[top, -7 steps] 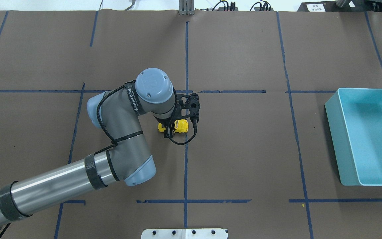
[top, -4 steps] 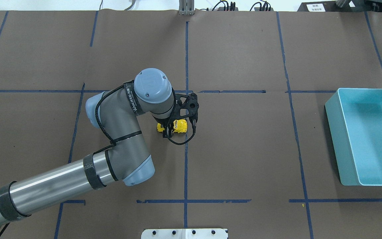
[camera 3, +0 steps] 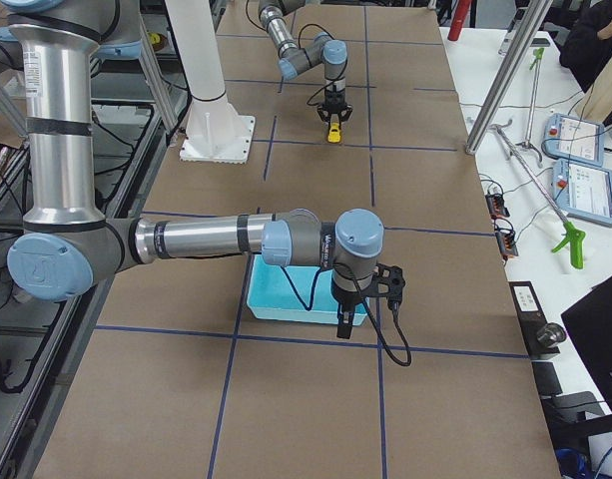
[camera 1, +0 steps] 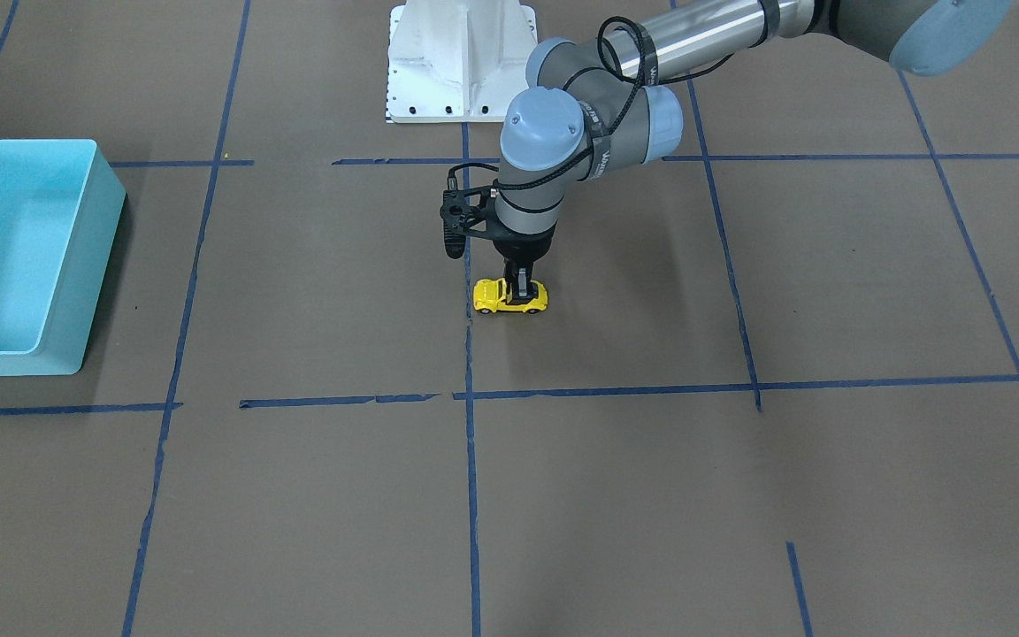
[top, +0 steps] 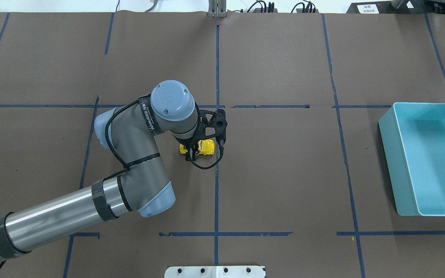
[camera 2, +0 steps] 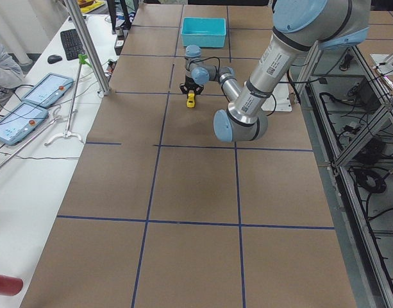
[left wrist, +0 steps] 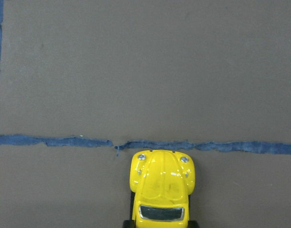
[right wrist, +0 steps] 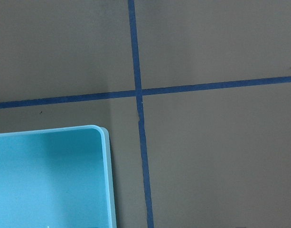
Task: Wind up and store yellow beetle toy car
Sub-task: 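Hold the car pressed down and drag it backward toward the robot, then keep dragging the car backward with the left gripper to wind it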
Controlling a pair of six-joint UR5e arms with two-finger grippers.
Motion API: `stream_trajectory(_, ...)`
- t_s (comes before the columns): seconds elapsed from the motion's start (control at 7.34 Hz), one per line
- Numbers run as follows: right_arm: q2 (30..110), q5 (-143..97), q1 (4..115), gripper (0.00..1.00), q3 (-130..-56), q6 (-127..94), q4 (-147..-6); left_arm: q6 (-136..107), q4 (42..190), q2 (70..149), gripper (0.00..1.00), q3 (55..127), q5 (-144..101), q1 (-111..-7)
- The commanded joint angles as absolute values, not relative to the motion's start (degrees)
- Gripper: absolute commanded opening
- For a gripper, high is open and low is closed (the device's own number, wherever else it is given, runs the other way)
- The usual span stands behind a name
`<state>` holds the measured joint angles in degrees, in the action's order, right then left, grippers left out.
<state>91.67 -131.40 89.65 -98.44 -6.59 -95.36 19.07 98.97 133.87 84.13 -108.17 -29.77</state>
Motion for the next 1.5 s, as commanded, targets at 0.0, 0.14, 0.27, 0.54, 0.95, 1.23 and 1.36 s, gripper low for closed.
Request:
stream_trajectory(0.0, 91.67, -131.40, 89.65, 1.00, -98.44, -6.59, -95.36, 19.07, 98.96, 132.98, 0.00, 84.90, -108.19, -29.79)
stream_trajectory(0.14, 91.67, -131.40, 89.65, 1.00, -98.44, -6.59, -95.36, 19.07, 98.96, 132.89, 0.00, 84.90, -108.19, -29.79)
stream_trajectory(0.27, 91.67, -131.40, 89.65, 1.00, -98.44, -6.59, -95.36, 19.07, 98.96, 132.89, 0.00, 84.90, -108.19, -29.88)
stream_trajectory(0.54, 91.67, -131.40, 89.65, 1.00, -98.44, -6.59, -95.36, 19.07, 98.88, 132.02, 0.00, 85.60, -108.19, -30.14)
stream_trajectory(0.95, 91.67, -131.40, 89.65, 1.00, -98.44, -6.59, -95.36, 19.16, 98.88, 130.87, 0.00, 86.66, -108.19, -30.23)
stream_trajectory(1.23, 91.67, -131.40, 89.65, 1.00, -98.44, -6.59, -95.36, 19.16, 98.88, 130.78, 0.00, 86.84, -108.28, -30.32)
stream_trajectory(1.36, 91.67, -131.40, 89.65, 1.00, -98.44, -6.59, -95.36, 19.16, 98.96, 130.78, 0.00, 86.84, -108.28, -30.32)
